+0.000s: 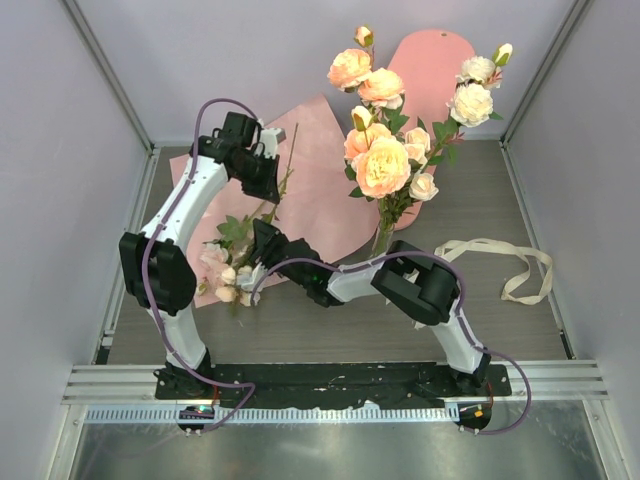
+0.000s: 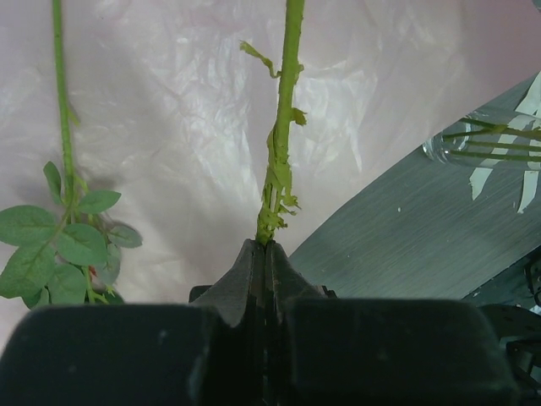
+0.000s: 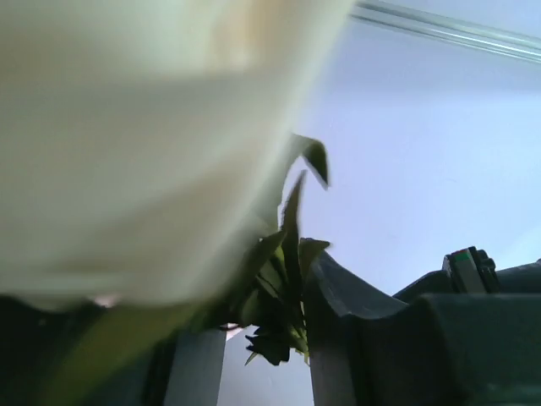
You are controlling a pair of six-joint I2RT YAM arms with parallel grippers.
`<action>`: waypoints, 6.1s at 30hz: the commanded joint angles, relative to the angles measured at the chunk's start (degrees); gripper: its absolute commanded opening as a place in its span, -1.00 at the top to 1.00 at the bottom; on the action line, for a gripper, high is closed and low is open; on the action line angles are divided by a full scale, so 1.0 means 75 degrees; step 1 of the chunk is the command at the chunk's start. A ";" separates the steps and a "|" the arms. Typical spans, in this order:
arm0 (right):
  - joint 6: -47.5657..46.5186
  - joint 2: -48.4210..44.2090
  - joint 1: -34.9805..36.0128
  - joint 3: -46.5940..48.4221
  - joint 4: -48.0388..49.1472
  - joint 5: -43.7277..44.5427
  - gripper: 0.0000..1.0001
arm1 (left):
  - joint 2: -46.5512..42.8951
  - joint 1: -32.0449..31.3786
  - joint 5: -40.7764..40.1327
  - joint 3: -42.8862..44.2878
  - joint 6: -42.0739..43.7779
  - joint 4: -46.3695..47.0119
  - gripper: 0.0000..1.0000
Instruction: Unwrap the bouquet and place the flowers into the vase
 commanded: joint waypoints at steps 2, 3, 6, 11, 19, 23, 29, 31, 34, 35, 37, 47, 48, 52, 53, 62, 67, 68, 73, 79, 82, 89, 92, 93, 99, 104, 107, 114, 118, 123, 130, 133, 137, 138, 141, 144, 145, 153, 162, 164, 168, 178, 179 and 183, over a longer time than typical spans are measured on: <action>-0.0506 0.0064 -0.0006 0.0309 0.1399 -0.0117 0.37 | -0.0396 -0.0052 0.0027 0.0121 0.0101 -0.0050 0.99; -0.0494 0.0017 0.0029 0.0216 0.1400 -0.0093 0.44 | -0.0396 -0.0063 -0.0019 0.0157 0.0101 -0.0085 0.95; -0.0262 -0.0264 0.0193 -0.0030 0.1306 0.0024 0.67 | -0.0548 -0.0017 -0.0359 0.0169 0.0043 -0.0086 0.43; 0.0605 -0.0908 0.0637 -0.0417 0.0816 0.0410 0.88 | -0.1016 0.0357 -0.0383 -0.0135 -0.0063 0.0406 -0.25; 0.4164 -0.2850 0.1142 -0.1038 -0.0920 0.0505 0.98 | -0.2362 0.1329 -0.1132 -0.1072 -0.0578 0.1869 -0.43; 0.7328 -0.4409 0.1155 -0.1098 -0.2661 -0.0349 0.98 | -0.2598 0.1612 -0.1788 -0.1272 -0.0660 0.2012 -0.45; 1.0741 -0.6693 0.1038 -0.1402 -0.4478 -0.1790 0.98 | -0.2506 0.1870 -0.1743 -0.1308 -0.0789 0.2071 -0.44; 1.1667 -0.7270 0.0909 -0.1321 -0.5008 -0.2304 0.98 | -0.2423 0.1952 -0.1556 -0.1250 -0.0824 0.2036 -0.44; 1.2567 -0.8325 0.0616 -0.1157 -0.5841 -0.2543 0.98 | -0.2388 0.2011 -0.1239 -0.1273 -0.0953 0.2129 -0.43; 1.2758 -0.8826 0.0511 -0.1052 -0.6144 -0.2600 0.98 | -0.2400 0.2011 -0.1181 -0.1284 -0.1023 0.2129 -0.43; 1.2958 -0.9274 0.0428 -0.0957 -0.6462 -0.2729 0.98 | -0.2400 0.2011 -0.1157 -0.1319 -0.1035 0.2176 -0.42; 1.2714 -1.0927 0.0416 0.0495 -0.8748 -0.1301 0.98 | -0.2294 0.1905 -0.1051 -0.1355 -0.1059 0.2211 -0.41; 1.2678 -1.1033 0.0416 0.0543 -0.8795 -0.1010 0.98 | -0.2283 0.1870 -0.1051 -0.1366 -0.1036 0.2211 -0.41; 1.2712 -1.1479 0.0416 0.0695 -0.8587 0.1716 0.98 | -0.2247 0.1800 -0.1028 -0.1355 -0.1035 0.2212 -0.41; 1.2863 -1.1491 0.0416 0.0649 -0.8445 0.2419 0.98 | -0.2224 0.1788 -0.1004 -0.1355 -0.1035 0.2200 -0.41; 1.3615 -1.0707 0.0416 0.0672 -0.7589 0.6538 0.98 | -0.2142 0.1530 -0.1086 -0.1285 -0.0895 0.2071 -0.42; 1.3533 -1.0274 0.0416 0.0858 -0.7003 0.7475 0.98 | -0.2154 0.1390 -0.1133 -0.1273 -0.0848 0.2036 -0.41; 1.3521 -1.0168 0.0416 0.0894 -0.6979 0.7779 0.98 | -0.2154 0.1378 -0.1133 -0.1261 -0.0848 0.2024 -0.41; 1.3556 -0.9863 0.0416 0.0813 -0.6453 0.7992 0.98 | -0.2154 0.1343 -0.1086 -0.1249 -0.0836 0.2012 -0.41; 1.3650 -0.9617 0.0416 0.0824 -0.5890 0.8215 0.98 | -0.2154 0.1272 -0.1098 -0.1226 -0.0813 0.1965 -0.42; 1.3557 -0.9452 0.0416 0.0731 -0.5645 0.8216 0.98 | -0.2154 0.1261 -0.1086 -0.1214 -0.0789 0.1965 -0.41; 1.2831 -0.9194 0.0416 0.0298 -0.4742 0.8227 0.98 | -0.2177 0.1249 -0.1098 -0.1214 -0.0789 0.1954 -0.41; 1.2561 -0.9171 0.0416 0.0087 -0.4448 0.8286 0.98 | -0.2189 0.1249 -0.1086 -0.1203 -0.0789 0.1954 -0.41; 1.2502 -0.9159 0.0416 0.0040 -0.4355 0.8286 0.98 | -0.2177 0.1249 -0.1086 -0.1214 -0.0778 0.1954 -0.41; 1.2385 -0.9089 0.0416 -0.0219 -0.4296 0.8473 0.98 | -0.2177 0.1249 -0.1086 -0.1214 -0.0789 0.1954 -0.41; 1.2221 -0.8983 0.0416 -0.0160 -0.4179 0.8766 0.98 | -0.2142 0.1226 -0.1086 -0.1203 -0.0801 0.1942 -0.41; 1.2174 -0.9053 0.0416 -0.0137 -0.4085 0.8731 0.98 | -0.2142 0.1214 -0.1086 -0.1191 -0.0789 0.1930 -0.41; 1.2092 -0.9171 0.0416 -0.0008 -0.4015 0.8673 0.98 | -0.2118 0.1190 -0.1063 -0.1179 -0.0789 0.1907 -0.41; 1.2092 -0.9206 0.0416 0.0016 -0.3991 0.8603 0.98 | -0.2107 0.1167 -0.1075 -0.1179 -0.0789 0.1907 -0.41; 1.2092 -0.9159 0.0416 0.0133 -0.4014 0.8556 0.98 | -0.2095 0.1155 -0.1098 -0.1179 -0.0766 0.1895 -0.41; 1.2372 -0.8949 0.0428 0.0063 -0.4143 0.8579 0.98 | -0.2084 0.1143 -0.1086 -0.1167 -0.0766 0.1883 -0.41; 1.2595 -0.8797 0.0428 0.0039 -0.4225 0.8719 0.98 | -0.2107 0.1132 -0.1086 -0.1156 -0.0754 0.1872 -0.41; 1.2945 -0.8597 0.0428 0.0074 -0.4365 0.9082 0.98 | -0.2095 0.1108 -0.1098 -0.1144 -0.0754 0.1848 -0.41; 1.3017 -0.8550 0.0439 0.0086 -0.4517 0.9234 0.98 | -0.2083 0.1120 -0.1086 -0.1144 -0.0766 0.1848 -0.41; 1.3320 -0.8374 0.0451 0.0156 -0.4798 0.9655 0.98 | -0.2083 0.1108 -0.1086 -0.1144 -0.0754 0.1848 -0.41; 1.3601 -0.8234 0.0510 0.0215 -0.5150 0.9960 0.98 | -0.2083 0.1097 -0.1086 -0.1132 -0.0754 0.1836 -0.41; 1.3615 -0.8198 0.0568 0.0227 -0.5255 1.0054 0.98 | -0.2083 0.1108 -0.1086 -0.1121 -0.0766 0.1836 -0.41; 1.3580 -0.7648 0.0732 0.0192 -0.5374 1.0700 0.98 | -0.2060 0.1085 -0.1063 -0.1109 -0.0766 0.1813 -0.41; 1.3977 -0.7319 0.0779 -0.0265 -0.5291 1.0969 0.98 | -0.2083 0.1061 -0.1075 -0.1097 -0.0754 0.1801 -0.41; 1.4188 -0.7273 0.0791 -0.0394 -0.5420 1.1028 0.98 | -0.2072 0.1061 -0.1051 -0.1097 -0.0754 0.1801 -0.41; 1.4961 -0.7097 0.0791 -0.0418 -0.6076 1.1087 0.98 | -0.2048 0.1061 -0.1028 -0.1085 -0.0777 0.1790 -0.40; 1.5875 -0.6885 0.0791 -0.0874 -0.6487 1.1040 0.98 | -0.2036 0.1015 -0.1051 -0.1085 -0.0766 0.1789 -0.40; 1.5946 -0.6886 0.0791 -0.0933 -0.6510 1.1040 0.98 | -0.2036 0.1003 -0.1051 -0.1085 -0.0754 0.1778 -0.40; 1.6239 -0.6863 0.0791 -0.1249 -0.6534 1.1052 0.98 | -0.2025 0.0980 -0.1039 -0.1085 -0.0766 0.1778 -0.40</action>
